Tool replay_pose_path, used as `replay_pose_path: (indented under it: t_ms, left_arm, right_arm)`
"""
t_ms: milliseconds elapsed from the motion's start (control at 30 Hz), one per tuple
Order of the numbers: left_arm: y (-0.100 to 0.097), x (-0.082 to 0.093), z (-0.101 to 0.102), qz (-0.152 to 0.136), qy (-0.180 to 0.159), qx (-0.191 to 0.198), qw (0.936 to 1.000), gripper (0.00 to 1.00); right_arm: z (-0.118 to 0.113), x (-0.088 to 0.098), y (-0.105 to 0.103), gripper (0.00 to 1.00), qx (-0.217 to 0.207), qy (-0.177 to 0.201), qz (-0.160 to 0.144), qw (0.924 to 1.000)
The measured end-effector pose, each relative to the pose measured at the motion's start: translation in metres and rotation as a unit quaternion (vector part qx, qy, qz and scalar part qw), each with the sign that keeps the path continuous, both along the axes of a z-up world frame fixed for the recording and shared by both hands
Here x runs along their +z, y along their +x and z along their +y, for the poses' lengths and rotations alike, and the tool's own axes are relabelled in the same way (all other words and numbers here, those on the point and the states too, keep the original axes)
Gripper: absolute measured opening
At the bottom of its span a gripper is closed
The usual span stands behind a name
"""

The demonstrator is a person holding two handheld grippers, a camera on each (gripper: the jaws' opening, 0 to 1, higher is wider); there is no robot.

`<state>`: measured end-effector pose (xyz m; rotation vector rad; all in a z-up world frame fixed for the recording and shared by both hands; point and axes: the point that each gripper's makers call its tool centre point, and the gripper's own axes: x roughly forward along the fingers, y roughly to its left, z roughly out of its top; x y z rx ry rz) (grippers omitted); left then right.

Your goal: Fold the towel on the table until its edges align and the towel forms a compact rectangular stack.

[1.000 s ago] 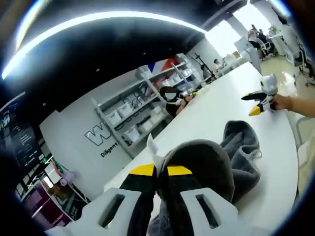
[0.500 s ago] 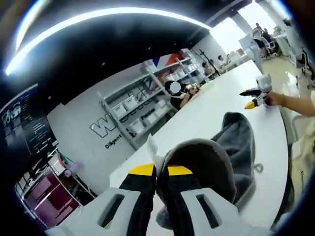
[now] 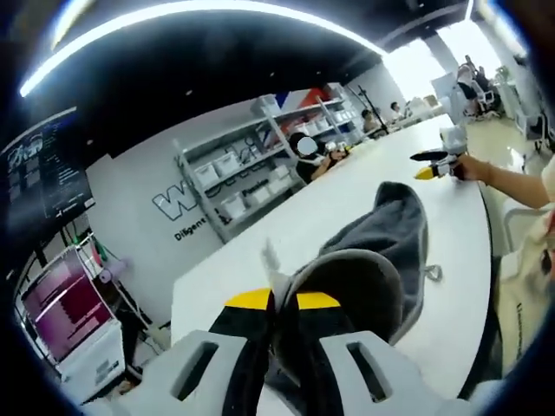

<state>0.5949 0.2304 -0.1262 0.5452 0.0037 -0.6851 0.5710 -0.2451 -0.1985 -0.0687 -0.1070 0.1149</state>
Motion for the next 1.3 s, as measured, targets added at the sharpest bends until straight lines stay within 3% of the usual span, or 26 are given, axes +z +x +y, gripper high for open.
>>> replay_pose_path:
  t_ms: [433, 700, 933, 1300]
  left_arm:
    - [0.008, -0.054, 0.02, 0.059, -0.057, 0.005, 0.9966, 0.07]
    - [0.001, -0.084, 0.03, 0.086, -0.052, 0.002, 0.9949, 0.09]
    - [0.002, -0.102, 0.031, 0.112, -0.078, -0.008, 0.9906, 0.12]
    - [0.001, -0.108, 0.029, 0.114, -0.083, -0.009, 0.9899, 0.16]
  right_arm:
    - [0.0, -0.001, 0.0, 0.99, 0.0, -0.004, 0.003, 1.0]
    - [0.001, -0.003, 0.0, 0.99, -0.001, -0.007, 0.007, 0.9999]
    - [0.002, -0.004, 0.0, 0.99, -0.001, -0.009, 0.01, 0.9999]
    - [0.002, -0.004, -0.001, 0.99, -0.002, -0.011, 0.012, 0.9999]
